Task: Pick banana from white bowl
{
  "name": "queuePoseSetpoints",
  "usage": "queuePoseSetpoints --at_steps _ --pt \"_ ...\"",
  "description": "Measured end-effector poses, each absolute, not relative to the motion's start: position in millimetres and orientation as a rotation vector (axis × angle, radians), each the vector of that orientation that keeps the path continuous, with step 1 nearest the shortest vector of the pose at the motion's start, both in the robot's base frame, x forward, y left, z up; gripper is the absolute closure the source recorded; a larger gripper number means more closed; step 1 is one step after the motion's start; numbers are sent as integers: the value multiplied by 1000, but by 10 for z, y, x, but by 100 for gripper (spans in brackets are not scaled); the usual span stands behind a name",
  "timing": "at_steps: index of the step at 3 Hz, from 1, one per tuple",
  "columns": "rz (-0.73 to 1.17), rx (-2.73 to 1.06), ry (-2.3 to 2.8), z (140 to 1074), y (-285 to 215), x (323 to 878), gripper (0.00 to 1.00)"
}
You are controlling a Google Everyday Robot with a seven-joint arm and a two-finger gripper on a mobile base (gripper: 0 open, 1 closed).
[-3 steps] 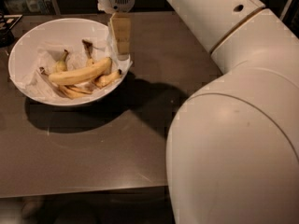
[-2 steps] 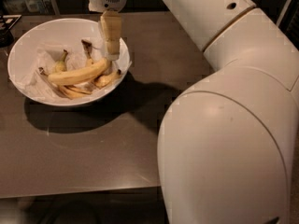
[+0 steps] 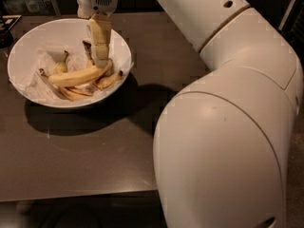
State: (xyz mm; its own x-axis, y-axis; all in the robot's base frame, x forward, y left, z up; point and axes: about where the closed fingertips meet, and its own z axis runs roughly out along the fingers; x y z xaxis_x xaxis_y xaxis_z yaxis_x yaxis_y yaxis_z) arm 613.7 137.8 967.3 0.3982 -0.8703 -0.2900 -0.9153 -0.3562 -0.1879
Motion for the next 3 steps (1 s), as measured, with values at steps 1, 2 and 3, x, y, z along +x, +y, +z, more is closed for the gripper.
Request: queuePoseSetpoints --at_steps 1,2,3 --pt "273 -2343 1574 9571 1408 6009 0" --pt "310 -2329 1641 9322 1375 6031 0" --pt "295 -2318 1707 9168 1286 6115 0"
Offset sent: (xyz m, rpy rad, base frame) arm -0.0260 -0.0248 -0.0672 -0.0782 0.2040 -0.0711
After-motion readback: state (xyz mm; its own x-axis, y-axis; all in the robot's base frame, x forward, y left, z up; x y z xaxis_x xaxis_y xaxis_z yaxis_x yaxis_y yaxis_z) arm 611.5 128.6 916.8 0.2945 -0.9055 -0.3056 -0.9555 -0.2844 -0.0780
